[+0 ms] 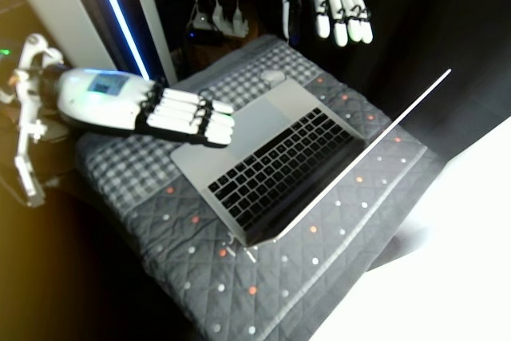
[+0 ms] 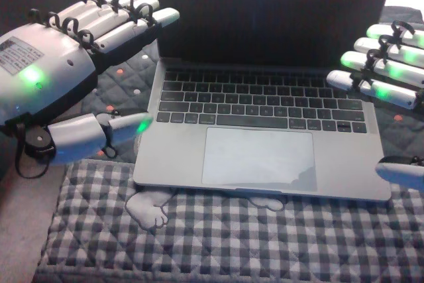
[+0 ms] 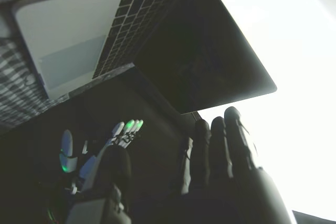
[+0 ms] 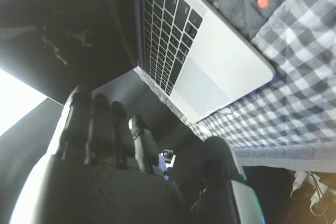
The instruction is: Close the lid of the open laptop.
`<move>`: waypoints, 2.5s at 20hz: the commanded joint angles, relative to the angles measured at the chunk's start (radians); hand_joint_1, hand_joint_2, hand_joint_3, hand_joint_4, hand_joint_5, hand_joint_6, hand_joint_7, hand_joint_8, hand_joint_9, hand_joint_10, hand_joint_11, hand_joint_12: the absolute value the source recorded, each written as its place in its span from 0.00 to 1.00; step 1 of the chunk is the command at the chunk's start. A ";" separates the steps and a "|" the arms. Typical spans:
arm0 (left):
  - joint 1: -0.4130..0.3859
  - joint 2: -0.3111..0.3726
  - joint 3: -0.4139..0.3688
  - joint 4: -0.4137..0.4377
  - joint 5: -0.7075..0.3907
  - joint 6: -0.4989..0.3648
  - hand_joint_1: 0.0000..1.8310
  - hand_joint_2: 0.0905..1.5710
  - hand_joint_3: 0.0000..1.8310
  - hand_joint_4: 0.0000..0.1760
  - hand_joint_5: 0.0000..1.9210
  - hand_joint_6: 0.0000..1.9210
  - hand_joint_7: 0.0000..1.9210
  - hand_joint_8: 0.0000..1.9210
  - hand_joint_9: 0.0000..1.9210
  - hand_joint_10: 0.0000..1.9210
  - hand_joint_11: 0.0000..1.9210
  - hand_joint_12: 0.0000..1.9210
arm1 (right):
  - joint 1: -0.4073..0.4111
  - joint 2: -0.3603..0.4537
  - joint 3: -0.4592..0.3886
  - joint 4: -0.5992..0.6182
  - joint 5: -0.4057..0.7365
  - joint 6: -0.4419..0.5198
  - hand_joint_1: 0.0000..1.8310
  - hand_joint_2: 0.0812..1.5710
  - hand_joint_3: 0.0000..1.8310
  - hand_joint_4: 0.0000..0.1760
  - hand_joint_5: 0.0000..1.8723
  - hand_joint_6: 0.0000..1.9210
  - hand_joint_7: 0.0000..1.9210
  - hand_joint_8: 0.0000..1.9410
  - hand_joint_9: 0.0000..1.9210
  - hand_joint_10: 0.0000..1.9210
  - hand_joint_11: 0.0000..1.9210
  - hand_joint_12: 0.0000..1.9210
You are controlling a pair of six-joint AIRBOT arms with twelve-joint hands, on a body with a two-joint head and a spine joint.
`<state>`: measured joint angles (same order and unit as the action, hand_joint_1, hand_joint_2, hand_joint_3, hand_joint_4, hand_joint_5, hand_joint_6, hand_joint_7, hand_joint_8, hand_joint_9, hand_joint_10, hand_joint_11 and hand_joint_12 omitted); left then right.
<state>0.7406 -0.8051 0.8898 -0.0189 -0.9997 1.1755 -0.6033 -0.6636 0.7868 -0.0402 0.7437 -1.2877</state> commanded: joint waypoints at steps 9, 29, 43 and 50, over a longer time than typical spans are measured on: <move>0.026 -0.029 -0.010 0.110 0.013 -0.082 0.22 0.89 0.00 0.23 0.13 0.06 0.13 0.03 0.02 0.27 0.00 0.65 | 0.004 0.009 0.002 0.025 0.115 -0.003 0.00 0.82 0.01 0.48 0.00 0.00 0.00 0.00 0.00 0.00 0.00 0.00; 0.108 -0.167 0.048 0.119 0.152 -0.183 0.15 0.92 0.00 0.18 0.06 0.01 0.06 0.00 0.05 0.02 0.00 0.22 | 0.053 -0.027 0.054 0.006 0.198 0.075 0.13 0.86 0.00 0.79 0.00 0.00 0.00 0.00 0.00 0.00 0.00 0.00; 0.115 -0.210 0.076 0.126 0.160 -0.212 0.17 0.92 0.00 0.33 0.06 0.00 0.05 0.00 0.03 0.00 0.00 0.12 | 0.374 -0.147 0.197 0.052 0.113 -0.001 0.16 0.86 0.00 0.97 0.00 0.00 0.00 0.00 0.00 0.00 0.00 0.00; 0.123 -0.220 0.078 0.128 0.146 -0.223 0.17 0.92 0.00 0.29 0.06 0.00 0.05 0.00 0.03 0.00 0.00 0.13 | 0.622 -0.238 0.335 0.078 -0.177 -0.007 0.23 0.90 0.00 0.22 0.00 0.00 0.00 0.00 0.00 0.00 0.00 0.00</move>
<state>0.8661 -1.0157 0.9680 0.1032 -0.7876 0.9642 0.0109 -0.9230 1.1194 0.0319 0.4862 -1.2888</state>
